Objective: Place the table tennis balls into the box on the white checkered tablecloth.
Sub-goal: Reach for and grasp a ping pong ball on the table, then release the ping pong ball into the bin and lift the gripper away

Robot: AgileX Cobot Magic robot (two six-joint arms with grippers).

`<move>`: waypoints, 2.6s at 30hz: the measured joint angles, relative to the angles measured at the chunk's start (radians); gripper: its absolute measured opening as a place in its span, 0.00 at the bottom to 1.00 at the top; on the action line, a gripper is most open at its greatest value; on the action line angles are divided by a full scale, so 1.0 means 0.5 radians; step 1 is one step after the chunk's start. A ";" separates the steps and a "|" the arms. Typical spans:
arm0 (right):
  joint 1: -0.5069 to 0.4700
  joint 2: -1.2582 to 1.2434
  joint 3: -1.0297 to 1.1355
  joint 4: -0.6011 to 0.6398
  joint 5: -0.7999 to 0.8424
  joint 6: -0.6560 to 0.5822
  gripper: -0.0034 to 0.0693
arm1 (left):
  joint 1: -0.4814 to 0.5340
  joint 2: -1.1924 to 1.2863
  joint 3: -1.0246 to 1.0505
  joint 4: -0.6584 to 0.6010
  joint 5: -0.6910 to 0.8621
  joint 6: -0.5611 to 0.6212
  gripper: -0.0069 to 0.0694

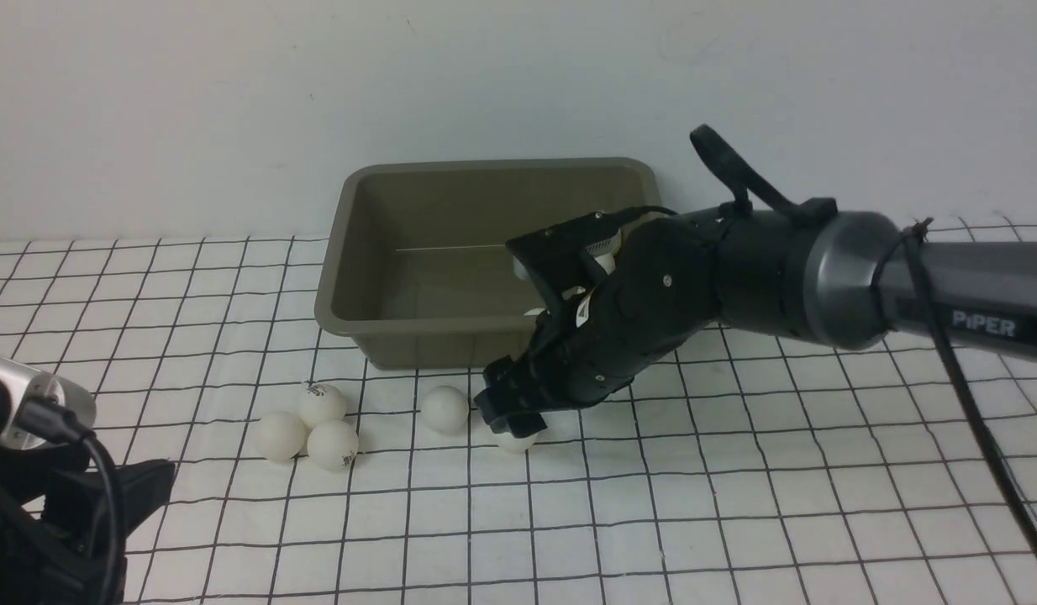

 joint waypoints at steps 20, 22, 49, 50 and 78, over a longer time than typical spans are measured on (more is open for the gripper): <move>0.000 0.213 0.000 0.079 -0.204 -0.026 0.78 | 0.000 0.000 0.000 0.000 0.002 0.000 0.62; 0.000 0.218 0.000 0.103 -0.216 -0.042 0.77 | 0.000 0.000 0.000 0.000 0.002 0.000 0.62; -0.049 -0.474 0.000 -0.729 -0.073 -0.034 0.53 | 0.000 0.000 0.000 0.006 0.002 0.000 0.62; -0.079 -0.471 0.000 -0.729 -0.160 -0.019 0.53 | 0.000 0.000 0.000 0.006 0.002 0.000 0.62; -0.319 -0.043 0.001 -0.652 -0.796 -0.137 0.53 | 0.000 0.000 0.000 0.000 0.013 0.000 0.62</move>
